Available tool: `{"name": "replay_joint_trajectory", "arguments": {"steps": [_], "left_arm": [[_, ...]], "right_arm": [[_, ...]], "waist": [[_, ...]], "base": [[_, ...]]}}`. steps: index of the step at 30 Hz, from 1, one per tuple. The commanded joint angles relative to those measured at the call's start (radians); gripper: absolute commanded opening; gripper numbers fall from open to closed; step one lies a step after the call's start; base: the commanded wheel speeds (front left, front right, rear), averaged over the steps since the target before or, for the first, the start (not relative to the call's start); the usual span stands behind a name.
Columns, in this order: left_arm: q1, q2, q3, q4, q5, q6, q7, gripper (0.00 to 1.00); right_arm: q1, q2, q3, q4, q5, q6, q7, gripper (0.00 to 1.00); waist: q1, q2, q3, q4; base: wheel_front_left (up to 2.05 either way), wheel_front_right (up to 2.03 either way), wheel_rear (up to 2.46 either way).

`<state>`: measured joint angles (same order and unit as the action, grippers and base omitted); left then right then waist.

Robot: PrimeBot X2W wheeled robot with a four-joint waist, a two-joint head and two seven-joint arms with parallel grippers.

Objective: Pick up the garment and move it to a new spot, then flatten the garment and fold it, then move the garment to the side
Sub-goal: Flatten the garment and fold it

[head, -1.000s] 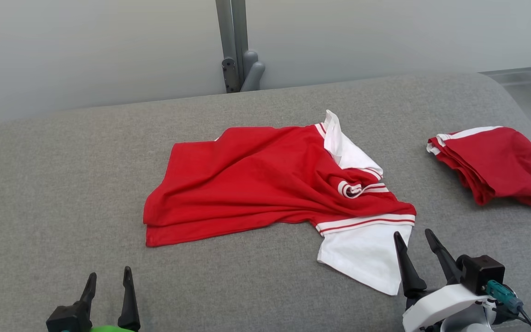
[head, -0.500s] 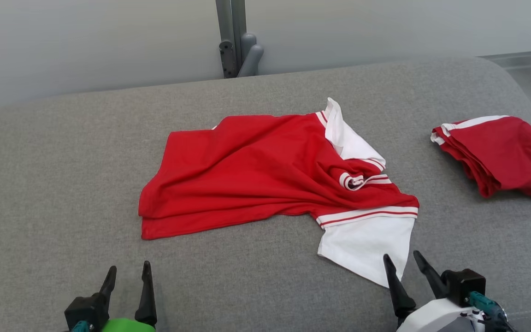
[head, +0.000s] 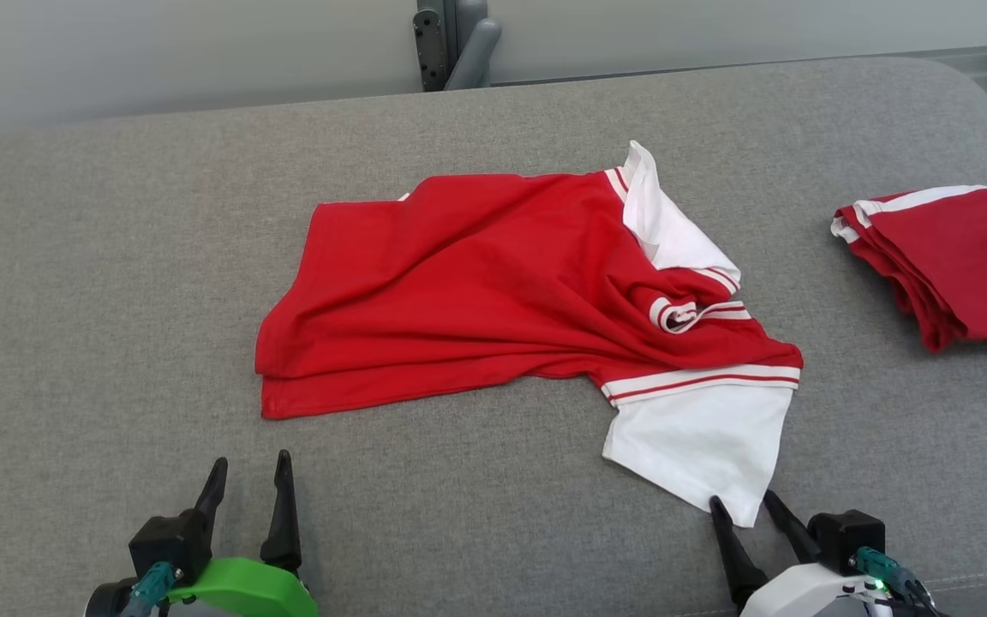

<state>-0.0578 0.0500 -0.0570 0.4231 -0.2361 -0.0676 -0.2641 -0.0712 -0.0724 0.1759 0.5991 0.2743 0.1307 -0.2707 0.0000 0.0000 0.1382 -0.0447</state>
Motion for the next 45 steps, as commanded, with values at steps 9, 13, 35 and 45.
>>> {"name": "replay_joint_trajectory", "arguments": {"steps": [9,13,35,45], "left_arm": [[-0.084,0.003,0.021,0.028,-0.016,-0.025,0.0,1.0],[-0.114,0.003,0.045,0.07,-0.043,-0.041,0.0,1.0],[-0.219,0.003,0.124,0.233,0.008,-0.063,0.0,0.45],[-0.227,0.003,0.122,0.269,-0.017,-0.063,0.001,0.0]], "right_arm": [[-0.01,-0.034,0.011,0.019,0.027,-0.003,0.014,0.0],[-0.005,-0.051,0.012,-0.013,0.027,-0.002,0.011,0.0],[-0.061,-0.06,0.056,-0.148,0.034,-0.001,0.007,0.0],[-0.083,-0.054,0.05,-0.296,0.084,-0.001,0.005,0.0]], "waist": [[0.0,0.0,0.036,-0.016],[0.0,0.0,0.041,-0.037],[0.0,0.0,0.089,-0.098],[0.0,0.0,0.054,-0.082]], "base": [[0.0,0.0,0.0],[0.0,0.0,0.0],[0.0,0.0,0.0],[0.0,0.0,0.0]]}}
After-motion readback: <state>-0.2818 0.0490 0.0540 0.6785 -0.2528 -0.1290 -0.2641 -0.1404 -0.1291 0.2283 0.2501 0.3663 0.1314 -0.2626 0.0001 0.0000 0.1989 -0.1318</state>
